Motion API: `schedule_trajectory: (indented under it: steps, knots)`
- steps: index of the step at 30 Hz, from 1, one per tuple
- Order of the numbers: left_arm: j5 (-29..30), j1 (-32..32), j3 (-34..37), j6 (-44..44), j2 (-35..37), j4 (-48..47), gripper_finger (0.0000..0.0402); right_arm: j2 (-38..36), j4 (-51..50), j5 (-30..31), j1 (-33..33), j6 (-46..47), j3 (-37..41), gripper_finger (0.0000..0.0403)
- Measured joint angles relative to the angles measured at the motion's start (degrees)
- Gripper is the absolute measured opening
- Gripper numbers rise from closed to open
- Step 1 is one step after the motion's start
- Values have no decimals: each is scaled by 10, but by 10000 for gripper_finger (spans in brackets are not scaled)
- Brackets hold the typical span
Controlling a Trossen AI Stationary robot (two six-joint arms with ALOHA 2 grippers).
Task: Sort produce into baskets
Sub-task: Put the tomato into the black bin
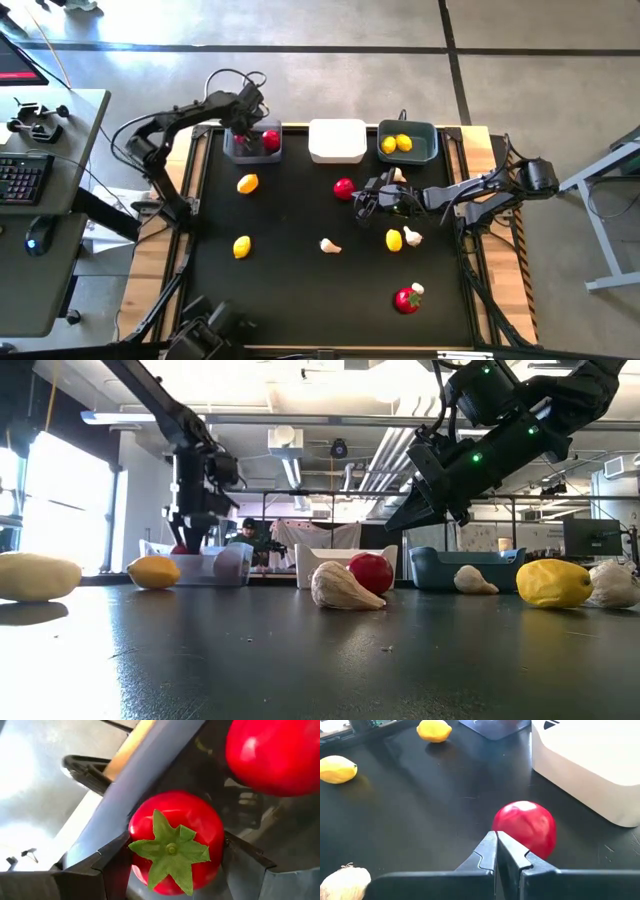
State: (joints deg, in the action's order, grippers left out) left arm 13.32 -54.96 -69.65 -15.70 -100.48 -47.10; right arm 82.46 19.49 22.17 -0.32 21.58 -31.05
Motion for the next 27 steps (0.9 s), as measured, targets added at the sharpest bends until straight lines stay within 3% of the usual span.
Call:
schedule_trajectory:
  steps: [27]
  knots:
    - [2,-2,0,-41,-16,17,257,0,-1,0,0,4,0,2]
